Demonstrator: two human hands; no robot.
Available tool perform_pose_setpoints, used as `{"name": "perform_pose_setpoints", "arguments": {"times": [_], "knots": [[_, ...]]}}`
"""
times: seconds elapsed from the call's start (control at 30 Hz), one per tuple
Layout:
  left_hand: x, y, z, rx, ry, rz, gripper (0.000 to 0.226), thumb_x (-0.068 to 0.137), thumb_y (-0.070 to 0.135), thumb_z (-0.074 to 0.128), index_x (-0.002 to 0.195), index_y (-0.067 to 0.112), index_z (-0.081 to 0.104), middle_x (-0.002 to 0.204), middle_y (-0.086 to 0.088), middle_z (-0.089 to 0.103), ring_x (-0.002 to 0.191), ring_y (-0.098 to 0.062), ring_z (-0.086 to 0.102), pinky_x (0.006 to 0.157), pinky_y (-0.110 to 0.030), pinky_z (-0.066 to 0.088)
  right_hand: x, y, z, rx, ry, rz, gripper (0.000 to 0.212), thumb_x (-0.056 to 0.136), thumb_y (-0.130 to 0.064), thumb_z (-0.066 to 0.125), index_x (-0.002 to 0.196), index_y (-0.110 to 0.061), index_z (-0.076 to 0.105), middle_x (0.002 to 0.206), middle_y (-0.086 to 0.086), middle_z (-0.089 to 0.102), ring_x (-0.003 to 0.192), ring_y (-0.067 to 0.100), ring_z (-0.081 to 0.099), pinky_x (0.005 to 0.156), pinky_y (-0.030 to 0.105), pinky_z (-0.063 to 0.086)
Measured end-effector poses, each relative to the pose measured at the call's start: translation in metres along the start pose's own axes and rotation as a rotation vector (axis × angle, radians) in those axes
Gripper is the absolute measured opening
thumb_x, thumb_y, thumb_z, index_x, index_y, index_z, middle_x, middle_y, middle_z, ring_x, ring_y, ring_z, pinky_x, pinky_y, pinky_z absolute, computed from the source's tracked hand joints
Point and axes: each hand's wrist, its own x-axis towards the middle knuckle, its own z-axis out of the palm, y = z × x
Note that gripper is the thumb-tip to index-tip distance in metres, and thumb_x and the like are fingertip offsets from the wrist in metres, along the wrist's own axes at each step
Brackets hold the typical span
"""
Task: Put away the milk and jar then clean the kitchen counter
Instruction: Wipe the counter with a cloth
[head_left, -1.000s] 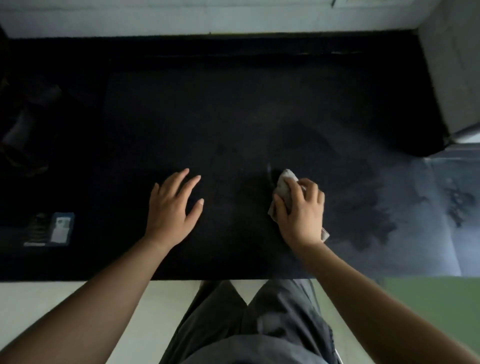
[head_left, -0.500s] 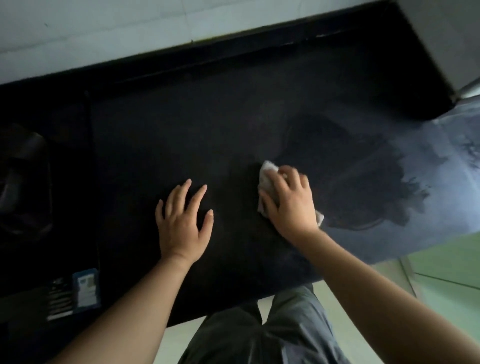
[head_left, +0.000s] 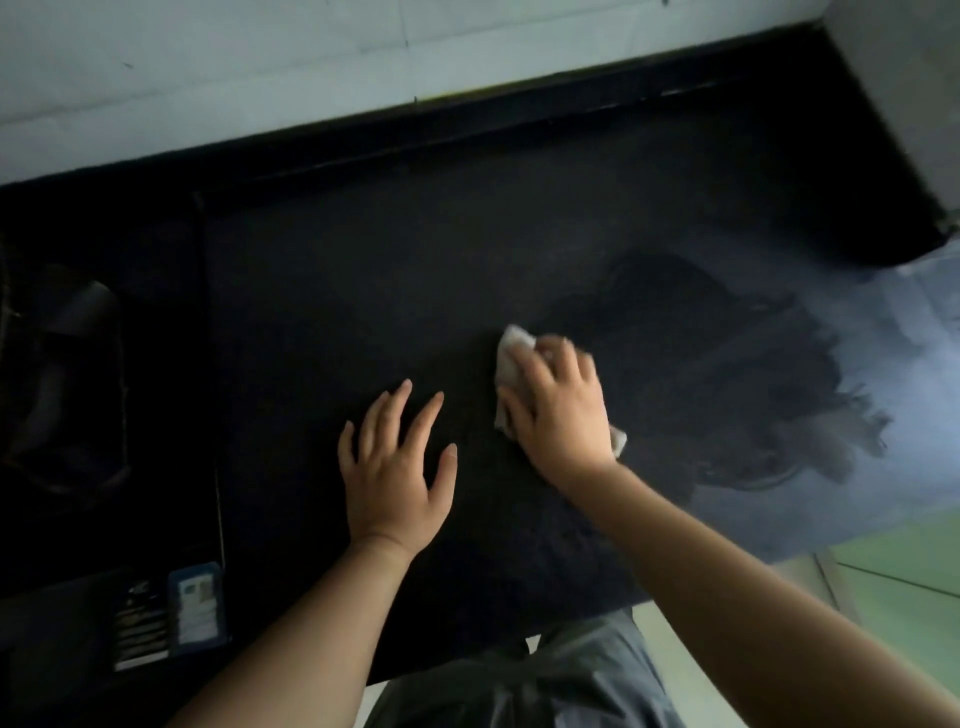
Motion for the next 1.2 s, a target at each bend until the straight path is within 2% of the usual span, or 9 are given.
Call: {"name": "perform_pose_setpoints", "arguments": {"times": [0.1,0.23,0.33,0.47,0.63,0.73,0.9,1.03,1.2], "knots": [[0.0,0.0,0.0,-0.004,-0.007,0.006,0.052,0.086,0.047,0.041,0.135,0.031,0.045,0.15,-0.002,0.036,0.137,-0.026,0.033,0.108,-0.056,0.02,-0.042,0.019,-0.011,0.001,0.014,-0.088,0.039,0.086,-0.033,0.055,0.122,-0.017,0.054,0.118,0.015,0.052,0.1,0.034,0.047,0.086,0.041,0.042],[0.001,0.0,0.0,-0.005,-0.004,0.003,0.052,0.086,0.048,0.04,0.136,0.031,0.045,0.15,-0.003,0.036,0.136,-0.026,0.033,0.108,-0.054,0.018,0.003,0.044,-0.019,-0.046,0.158,0.242,0.038,0.085,-0.024,0.06,0.122,-0.013,0.053,0.12,0.019,0.048,0.098,0.04,0.044,0.084,0.043,0.038],[0.001,0.0,0.001,0.015,-0.004,0.002,0.052,0.087,0.049,0.038,0.136,0.032,0.044,0.15,-0.003,0.036,0.137,-0.024,0.031,0.109,-0.054,0.017,0.062,0.035,-0.011,-0.065,0.178,0.372,0.043,0.089,-0.031,0.053,0.129,-0.015,0.046,0.127,0.017,0.044,0.106,0.038,0.041,0.087,0.042,0.036],[0.001,0.0,0.001,0.033,-0.015,-0.011,0.052,0.087,0.05,0.037,0.136,0.033,0.043,0.15,-0.002,0.035,0.136,-0.024,0.031,0.108,-0.054,0.018,0.067,0.004,0.004,-0.063,0.062,0.155,0.043,0.089,-0.033,0.052,0.128,-0.016,0.047,0.128,0.017,0.044,0.107,0.037,0.042,0.085,0.044,0.041],[0.0,-0.001,0.002,0.02,-0.007,-0.008,0.052,0.086,0.048,0.041,0.136,0.034,0.042,0.151,0.0,0.033,0.138,-0.023,0.029,0.109,-0.054,0.018,-0.025,0.01,-0.004,0.014,-0.075,-0.188,0.041,0.087,-0.034,0.055,0.123,-0.015,0.053,0.121,0.015,0.052,0.102,0.034,0.05,0.085,0.044,0.046],[0.0,-0.002,0.004,0.015,0.016,-0.005,0.052,0.086,0.048,0.041,0.136,0.033,0.042,0.151,0.001,0.033,0.138,-0.023,0.029,0.109,-0.053,0.017,-0.026,0.042,-0.02,-0.042,0.009,-0.092,0.041,0.085,-0.034,0.056,0.12,-0.012,0.057,0.114,0.019,0.054,0.097,0.038,0.05,0.085,0.041,0.04],[0.001,0.0,0.005,0.02,0.017,-0.008,0.052,0.087,0.05,0.038,0.136,0.033,0.041,0.151,0.0,0.033,0.138,-0.022,0.029,0.109,-0.053,0.017,0.074,0.047,-0.018,-0.077,0.166,0.241,0.043,0.088,-0.03,0.056,0.127,-0.011,0.05,0.122,0.019,0.048,0.102,0.039,0.045,0.086,0.039,0.035],[0.003,-0.002,0.005,0.033,0.015,-0.012,0.051,0.088,0.051,0.037,0.136,0.034,0.041,0.15,0.001,0.033,0.138,-0.022,0.028,0.108,-0.053,0.017,0.095,0.011,0.004,-0.054,0.067,0.085,0.043,0.089,-0.034,0.053,0.128,-0.017,0.047,0.127,0.016,0.046,0.107,0.035,0.044,0.087,0.042,0.039],[0.001,0.0,0.001,0.017,0.005,-0.01,0.051,0.086,0.048,0.041,0.135,0.033,0.043,0.15,0.0,0.035,0.137,-0.023,0.03,0.108,-0.054,0.019,0.001,-0.003,-0.002,0.029,-0.099,-0.227,0.041,0.087,-0.03,0.059,0.123,-0.013,0.052,0.122,0.016,0.05,0.101,0.034,0.049,0.082,0.044,0.046]]}}
